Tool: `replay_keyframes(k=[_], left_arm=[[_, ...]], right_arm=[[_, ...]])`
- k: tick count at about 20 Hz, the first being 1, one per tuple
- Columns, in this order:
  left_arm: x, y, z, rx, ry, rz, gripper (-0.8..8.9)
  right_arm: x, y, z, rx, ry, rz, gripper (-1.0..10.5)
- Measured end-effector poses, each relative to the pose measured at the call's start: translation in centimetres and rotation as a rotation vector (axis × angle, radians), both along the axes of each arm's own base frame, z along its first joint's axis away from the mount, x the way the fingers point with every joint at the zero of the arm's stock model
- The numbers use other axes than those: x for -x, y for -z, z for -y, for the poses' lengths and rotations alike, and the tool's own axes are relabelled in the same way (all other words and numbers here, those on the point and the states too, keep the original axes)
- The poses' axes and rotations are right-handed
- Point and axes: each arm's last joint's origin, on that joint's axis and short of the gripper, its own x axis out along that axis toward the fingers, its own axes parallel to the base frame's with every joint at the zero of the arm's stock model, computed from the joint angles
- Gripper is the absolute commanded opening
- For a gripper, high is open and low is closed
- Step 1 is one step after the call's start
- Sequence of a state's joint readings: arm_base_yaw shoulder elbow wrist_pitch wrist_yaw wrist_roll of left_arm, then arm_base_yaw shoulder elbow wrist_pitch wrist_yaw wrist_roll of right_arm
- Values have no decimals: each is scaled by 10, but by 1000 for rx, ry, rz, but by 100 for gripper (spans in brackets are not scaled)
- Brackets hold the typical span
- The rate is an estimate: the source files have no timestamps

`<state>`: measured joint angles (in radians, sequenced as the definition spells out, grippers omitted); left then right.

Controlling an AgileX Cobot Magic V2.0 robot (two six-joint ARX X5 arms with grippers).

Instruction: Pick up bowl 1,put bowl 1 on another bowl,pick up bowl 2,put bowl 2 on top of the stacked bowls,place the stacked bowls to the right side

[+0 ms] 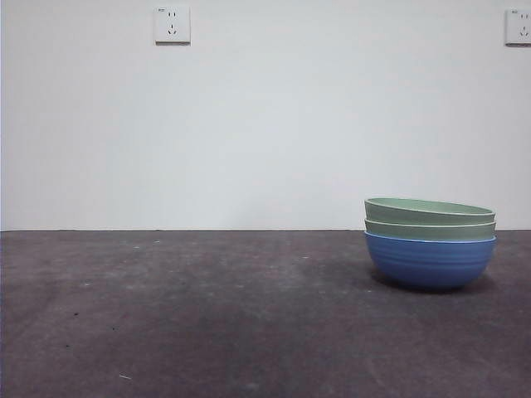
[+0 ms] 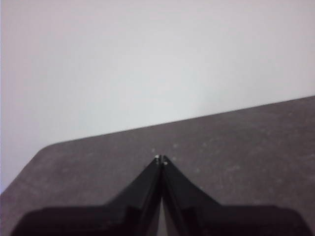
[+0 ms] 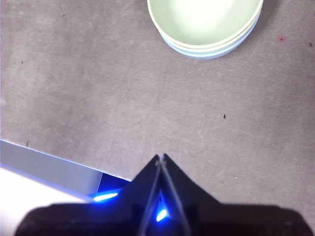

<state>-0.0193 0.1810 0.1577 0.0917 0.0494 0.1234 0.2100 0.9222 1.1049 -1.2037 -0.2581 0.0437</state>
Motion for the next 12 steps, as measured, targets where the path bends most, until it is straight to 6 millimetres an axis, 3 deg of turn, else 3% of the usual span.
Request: replay_keyframes(k=[5, 12], left_arm=[[2, 34, -1, 0, -18, -23, -3], [7, 56, -1, 0, -15, -199, -3]], right_arm=[[0, 0, 0, 0, 0, 0, 3], [0, 0, 0, 0, 0, 0, 3]])
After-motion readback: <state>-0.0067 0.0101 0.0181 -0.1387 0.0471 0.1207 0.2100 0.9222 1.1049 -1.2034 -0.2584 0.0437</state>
